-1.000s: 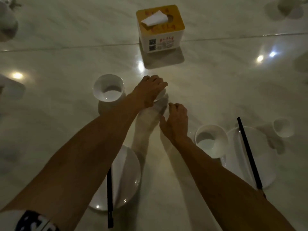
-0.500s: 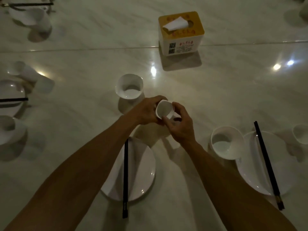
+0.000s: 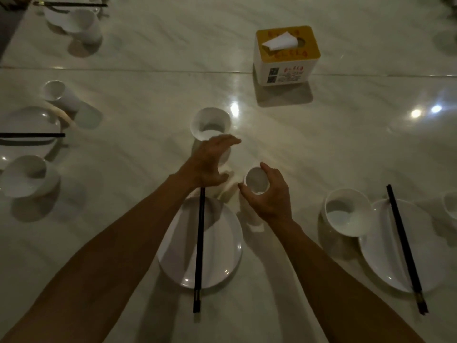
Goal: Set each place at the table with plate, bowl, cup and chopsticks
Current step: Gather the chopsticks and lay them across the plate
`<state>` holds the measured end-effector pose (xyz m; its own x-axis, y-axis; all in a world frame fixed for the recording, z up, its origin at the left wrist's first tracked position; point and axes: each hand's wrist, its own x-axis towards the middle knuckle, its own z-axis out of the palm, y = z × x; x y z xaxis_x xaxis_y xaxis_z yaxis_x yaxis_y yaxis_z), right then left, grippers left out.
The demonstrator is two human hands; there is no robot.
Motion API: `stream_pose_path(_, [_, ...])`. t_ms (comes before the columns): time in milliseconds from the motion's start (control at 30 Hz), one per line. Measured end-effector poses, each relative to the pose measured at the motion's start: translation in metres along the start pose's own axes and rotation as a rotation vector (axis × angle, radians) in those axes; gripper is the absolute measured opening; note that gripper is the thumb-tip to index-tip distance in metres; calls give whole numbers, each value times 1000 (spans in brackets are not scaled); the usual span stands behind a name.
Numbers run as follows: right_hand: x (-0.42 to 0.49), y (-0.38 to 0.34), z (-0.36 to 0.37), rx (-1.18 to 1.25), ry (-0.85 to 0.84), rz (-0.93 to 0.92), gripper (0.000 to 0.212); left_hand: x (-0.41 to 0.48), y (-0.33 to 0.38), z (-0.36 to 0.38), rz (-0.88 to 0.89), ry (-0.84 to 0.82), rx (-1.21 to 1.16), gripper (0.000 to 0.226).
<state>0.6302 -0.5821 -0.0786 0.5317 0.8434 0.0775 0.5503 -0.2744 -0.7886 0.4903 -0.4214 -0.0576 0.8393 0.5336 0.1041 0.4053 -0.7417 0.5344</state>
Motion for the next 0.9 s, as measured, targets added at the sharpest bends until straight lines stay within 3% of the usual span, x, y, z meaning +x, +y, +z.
stream_pose_path(133, [-2,0,11,-86,3,29,83,21,-16,-16,-160,121,194,106])
stream_pose_path(333, [-12,-5,21,-51,15,95,100,48,-46,-20,-510,-76,247,138])
stream_pose_path(500, [-22,11,25,88,15,175,98,56,-56,-22,-509,-120,143,136])
stream_pose_path(700, [-24,13,29,112,87,128,69,8,-58,-23,-566,-2,-8,129])
stream_pose_path(900, [-33,8,33,115,93,166,72,-66,-69,-43,-616,34,-107,129])
